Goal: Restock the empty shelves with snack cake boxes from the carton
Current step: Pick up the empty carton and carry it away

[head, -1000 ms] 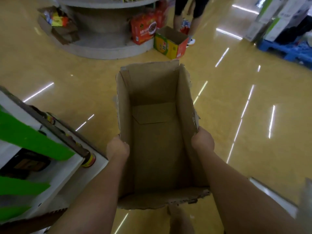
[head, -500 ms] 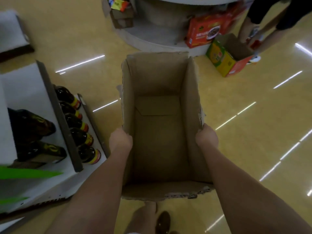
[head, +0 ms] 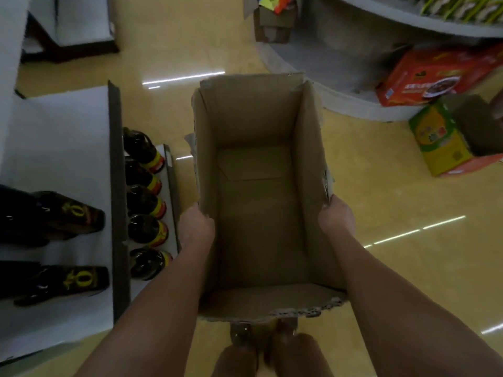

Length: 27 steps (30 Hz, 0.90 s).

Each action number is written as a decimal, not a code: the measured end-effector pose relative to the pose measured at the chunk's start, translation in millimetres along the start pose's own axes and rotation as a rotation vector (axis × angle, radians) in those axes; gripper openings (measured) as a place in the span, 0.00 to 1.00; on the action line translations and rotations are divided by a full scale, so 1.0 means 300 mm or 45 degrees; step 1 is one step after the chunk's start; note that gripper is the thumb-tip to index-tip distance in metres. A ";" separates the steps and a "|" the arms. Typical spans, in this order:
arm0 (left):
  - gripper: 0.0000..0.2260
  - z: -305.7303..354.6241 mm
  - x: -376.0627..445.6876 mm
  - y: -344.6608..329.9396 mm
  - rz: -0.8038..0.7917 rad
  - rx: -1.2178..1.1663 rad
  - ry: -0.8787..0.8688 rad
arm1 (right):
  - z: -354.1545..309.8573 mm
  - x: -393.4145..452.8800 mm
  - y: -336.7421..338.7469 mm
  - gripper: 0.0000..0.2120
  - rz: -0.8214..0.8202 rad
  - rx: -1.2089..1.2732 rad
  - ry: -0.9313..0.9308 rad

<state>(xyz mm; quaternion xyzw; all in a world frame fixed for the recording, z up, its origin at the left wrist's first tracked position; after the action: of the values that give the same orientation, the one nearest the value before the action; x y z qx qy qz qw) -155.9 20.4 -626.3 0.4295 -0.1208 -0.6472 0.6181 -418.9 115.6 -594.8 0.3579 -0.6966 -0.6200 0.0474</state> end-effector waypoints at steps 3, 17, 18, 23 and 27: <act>0.11 0.013 0.113 -0.015 0.059 0.012 0.056 | -0.103 0.121 -0.041 0.13 -0.039 -0.015 0.060; 0.11 0.065 0.661 -0.267 0.247 -0.009 0.175 | -0.432 0.743 -0.292 0.13 -0.088 -0.133 0.288; 0.12 0.042 0.723 -0.308 0.257 0.000 0.160 | -0.449 0.795 -0.351 0.13 -0.086 -0.129 0.287; 0.11 -0.065 0.998 -0.505 0.301 -0.012 0.186 | -0.524 1.033 -0.650 0.14 -0.107 -0.117 0.305; 0.12 -0.139 1.176 -0.659 0.296 -0.060 0.258 | -0.552 1.194 -0.837 0.13 -0.088 -0.127 0.328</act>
<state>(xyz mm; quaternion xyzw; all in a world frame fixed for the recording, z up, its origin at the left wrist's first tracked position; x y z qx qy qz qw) -217.2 -242.0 -930.7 0.4609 -0.0915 -0.5274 0.7079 -488.8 -215.1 -917.9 0.4556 -0.6402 -0.6041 0.1328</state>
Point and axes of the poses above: each hand's wrist, its own x-axis towards the middle knuckle, its own y-axis out of the back of the hand, z = x × y, the point moved 3 cm from there along x, towards the middle knuckle, and after that the axes turned 8 degrees about -x, right-handed, at the moved point
